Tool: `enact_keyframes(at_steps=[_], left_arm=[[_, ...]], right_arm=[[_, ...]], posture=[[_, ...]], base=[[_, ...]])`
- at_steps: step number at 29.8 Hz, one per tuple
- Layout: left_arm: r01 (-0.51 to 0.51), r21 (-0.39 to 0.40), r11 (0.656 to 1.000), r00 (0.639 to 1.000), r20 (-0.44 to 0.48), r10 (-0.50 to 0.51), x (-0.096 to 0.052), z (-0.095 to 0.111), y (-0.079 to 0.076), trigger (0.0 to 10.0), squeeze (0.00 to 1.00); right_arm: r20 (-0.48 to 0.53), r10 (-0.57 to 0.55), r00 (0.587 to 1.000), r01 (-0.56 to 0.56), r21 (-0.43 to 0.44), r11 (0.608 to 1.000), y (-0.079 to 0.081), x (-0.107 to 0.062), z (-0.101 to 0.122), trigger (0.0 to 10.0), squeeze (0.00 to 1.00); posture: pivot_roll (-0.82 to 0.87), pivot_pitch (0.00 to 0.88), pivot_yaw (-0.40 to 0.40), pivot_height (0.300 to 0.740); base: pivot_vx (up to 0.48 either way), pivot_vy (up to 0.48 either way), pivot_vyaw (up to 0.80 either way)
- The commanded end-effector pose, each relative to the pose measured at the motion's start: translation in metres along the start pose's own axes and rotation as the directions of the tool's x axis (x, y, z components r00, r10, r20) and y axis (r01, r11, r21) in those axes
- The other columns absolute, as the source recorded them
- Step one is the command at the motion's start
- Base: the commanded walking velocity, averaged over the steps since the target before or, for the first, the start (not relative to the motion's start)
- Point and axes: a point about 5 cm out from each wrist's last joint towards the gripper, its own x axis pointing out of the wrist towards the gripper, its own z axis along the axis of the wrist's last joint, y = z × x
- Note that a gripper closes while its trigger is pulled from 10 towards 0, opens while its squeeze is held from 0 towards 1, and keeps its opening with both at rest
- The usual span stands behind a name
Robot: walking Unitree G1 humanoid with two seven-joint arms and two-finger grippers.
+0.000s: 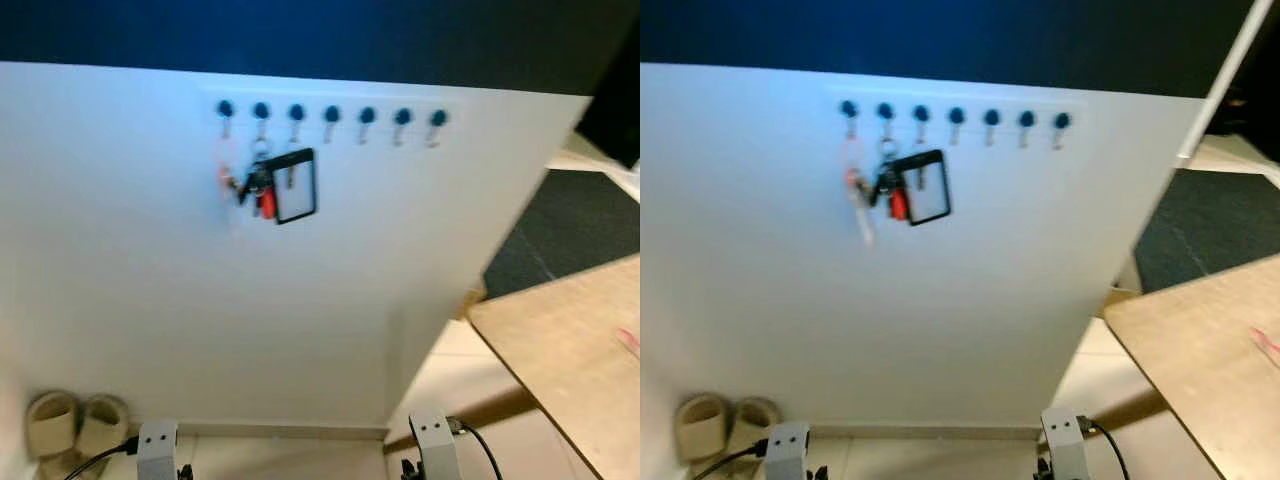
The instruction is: Hang keys on a hook
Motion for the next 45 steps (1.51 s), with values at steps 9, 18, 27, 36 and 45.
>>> enact_keyframes(at_steps=[9, 18, 27, 36, 45], left_arm=[[0.002, -0.016, 1.0, 1.0, 0.028, -0.002, -0.001, -0.001, 0.0, 10.0, 0.0], [0.003, -0.015, 1.0, 0.999, 0.047, -0.003, 0.0, 0.003, 0.0, 10.0, 0.0], [0.009, -0.027, 1.0, 0.998, 0.063, -0.007, -0.001, 0.003, 0.0, 10.0, 0.0], [0.052, -0.03, 0.998, 0.993, 0.111, -0.048, 0.001, 0.011, -0.008, 10.0, 0.0], [0.057, -0.025, 0.998, 0.993, 0.11, -0.053, 0.001, 0.011, -0.01, 10.0, 0.0]], right_arm=[[-0.001, 0.01, 1.0, -0.01, 0.001, 1.0, 0.006, 0.0, -0.001, 10.0, 0.0], [0.005, 0.01, 1.0, -0.01, -0.003, 1.0, -0.002, 0.0, 0.0, 10.0, 0.0], [-0.003, 0.019, 1.0, -0.019, -0.01, 1.0, 0.002, -0.001, -0.003, 10.0, 0.0], [0.009, 0.031, 0.999, -0.031, -0.018, 0.999, 0.007, 0.0, 0.0, 10.0, 0.0], [0.027, 0.032, 0.999, -0.032, -0.018, 0.999, 0.005, 0.0, 0.003, 10.0, 0.0]], posture=[[0.05, 0.029, -0.048, 0.74], [0.05, 0.031, -0.051, 0.74], [0.06, 0.034, -0.053, 0.74], [0.06, 0.033, -0.052, 0.74], [0.05, 0.026, -0.051, 0.74]], base=[[0.0, 0.0, -0.8], [0.0, 0.0, -0.8], [0.0, 0.0, -0.8], [0.0, 0.0, -0.8], [0.0, 0.0, -0.8]])
